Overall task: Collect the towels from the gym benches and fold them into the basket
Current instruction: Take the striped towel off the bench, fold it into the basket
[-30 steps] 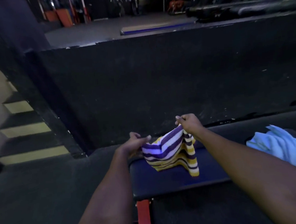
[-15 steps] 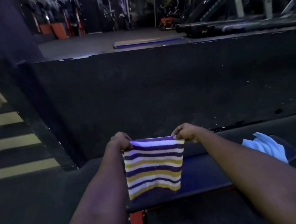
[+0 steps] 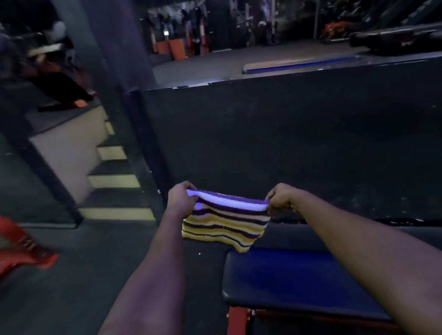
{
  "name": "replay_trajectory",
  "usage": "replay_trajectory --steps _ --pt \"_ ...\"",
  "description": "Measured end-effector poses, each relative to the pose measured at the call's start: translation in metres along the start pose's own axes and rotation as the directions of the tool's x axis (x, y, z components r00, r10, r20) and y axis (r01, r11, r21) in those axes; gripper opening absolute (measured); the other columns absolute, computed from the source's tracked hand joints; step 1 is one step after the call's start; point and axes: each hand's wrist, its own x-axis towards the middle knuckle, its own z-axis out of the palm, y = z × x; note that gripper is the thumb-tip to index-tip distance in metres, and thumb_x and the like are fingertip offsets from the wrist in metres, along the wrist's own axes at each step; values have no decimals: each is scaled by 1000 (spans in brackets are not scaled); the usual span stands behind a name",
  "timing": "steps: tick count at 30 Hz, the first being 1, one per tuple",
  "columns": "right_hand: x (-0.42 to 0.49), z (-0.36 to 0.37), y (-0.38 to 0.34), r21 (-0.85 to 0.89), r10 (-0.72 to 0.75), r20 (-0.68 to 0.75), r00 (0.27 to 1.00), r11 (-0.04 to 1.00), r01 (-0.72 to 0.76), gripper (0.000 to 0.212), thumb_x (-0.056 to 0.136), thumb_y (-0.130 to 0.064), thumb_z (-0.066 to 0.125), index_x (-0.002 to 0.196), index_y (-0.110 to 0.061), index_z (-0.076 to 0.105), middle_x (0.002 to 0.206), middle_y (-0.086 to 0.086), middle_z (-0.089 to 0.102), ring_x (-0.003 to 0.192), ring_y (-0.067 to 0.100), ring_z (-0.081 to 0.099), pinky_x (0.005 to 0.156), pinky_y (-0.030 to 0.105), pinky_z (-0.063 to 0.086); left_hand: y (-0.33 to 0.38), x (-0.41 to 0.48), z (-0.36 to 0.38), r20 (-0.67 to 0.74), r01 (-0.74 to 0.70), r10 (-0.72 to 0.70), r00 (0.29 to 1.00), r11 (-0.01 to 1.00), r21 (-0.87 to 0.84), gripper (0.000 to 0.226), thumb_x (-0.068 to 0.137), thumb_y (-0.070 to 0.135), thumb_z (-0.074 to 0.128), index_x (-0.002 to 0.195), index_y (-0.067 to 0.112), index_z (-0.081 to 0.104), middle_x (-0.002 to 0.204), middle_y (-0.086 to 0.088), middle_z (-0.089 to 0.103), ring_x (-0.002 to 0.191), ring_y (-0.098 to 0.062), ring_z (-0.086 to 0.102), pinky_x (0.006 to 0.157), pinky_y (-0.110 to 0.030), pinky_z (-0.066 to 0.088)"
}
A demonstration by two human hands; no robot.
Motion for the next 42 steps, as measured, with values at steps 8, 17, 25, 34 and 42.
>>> replay_trajectory --steps 8,17,25,34,42 --pt "-17 62 -50 226 -313 -127 941 915 334 18 84 -11 58 90 -19 73 93 6 72 91 22 66 81 36 54 -43 -116 -83 -315 152 -152 937 988 -25 22 80 9 72 100 17 73 112 0 70 99 -19 64 83 -16 38" --pt "-105 202 -110 304 -657 25 753 723 621 23 99 -23 47 110 -8 59 105 10 64 96 27 57 82 33 42 -103 -335 -169 -401 380 -380 833 921 -83 34 62 14 87 92 21 72 84 4 71 75 -8 61 69 -21 48" --pt "-273 371 -161 312 -781 240 577 624 716 22 96 -27 50 99 -12 66 108 20 56 99 35 57 82 31 41 -153 -548 -246 -654 644 -546 524 756 -116 15 75 9 76 88 12 69 82 -2 67 75 -15 57 59 -19 36" --pt "-492 539 -176 558 -784 448 430 621 551 16 97 -23 45 90 -22 60 97 4 68 94 28 63 85 39 49 -199 -777 -323 -771 746 -555 312 645 -163 10 79 12 72 86 12 65 85 -3 68 78 -16 58 71 -25 40" --pt "-650 653 -192 542 -750 653 106 560 626 19 95 -8 54 110 -12 65 96 10 63 83 21 57 72 31 51 -228 -952 -366 -814 800 -581 13 494 -340 20 76 12 75 94 14 66 86 0 68 80 -14 61 61 -9 34"
